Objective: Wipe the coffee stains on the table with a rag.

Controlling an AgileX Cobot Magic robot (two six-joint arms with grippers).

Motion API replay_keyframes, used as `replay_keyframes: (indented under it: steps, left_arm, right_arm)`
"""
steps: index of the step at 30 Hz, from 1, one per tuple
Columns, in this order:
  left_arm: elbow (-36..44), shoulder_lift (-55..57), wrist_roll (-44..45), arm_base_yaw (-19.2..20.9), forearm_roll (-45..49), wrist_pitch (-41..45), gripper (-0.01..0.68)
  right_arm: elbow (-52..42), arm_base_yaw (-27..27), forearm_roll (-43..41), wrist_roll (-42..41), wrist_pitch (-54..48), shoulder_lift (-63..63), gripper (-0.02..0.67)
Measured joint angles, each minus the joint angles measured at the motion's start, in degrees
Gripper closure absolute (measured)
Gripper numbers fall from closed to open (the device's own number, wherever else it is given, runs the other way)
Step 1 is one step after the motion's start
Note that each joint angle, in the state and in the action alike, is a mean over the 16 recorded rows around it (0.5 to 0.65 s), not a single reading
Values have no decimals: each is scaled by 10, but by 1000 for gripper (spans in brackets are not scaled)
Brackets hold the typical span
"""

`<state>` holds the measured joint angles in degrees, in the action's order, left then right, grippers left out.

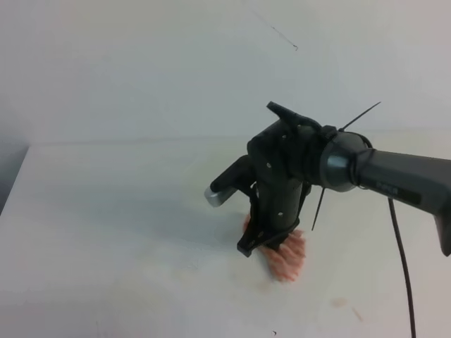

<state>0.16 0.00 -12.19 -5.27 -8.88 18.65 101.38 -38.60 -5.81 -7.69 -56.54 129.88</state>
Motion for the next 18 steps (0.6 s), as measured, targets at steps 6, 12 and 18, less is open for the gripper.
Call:
replay_keyframes:
  steps: [6,12,18]
  left_arm:
    - [0,0,0,0,0,0,674]
    - [0,0,0,0,0,0,674]
    - [-2,0,0,0,0,1,674]
  right_arm:
    - [-8,49,25,0,-13,-3,620]
    - [-54,109,63,-7,-5,-29,620]
    - [-147,174,94,-16,33,-90,621]
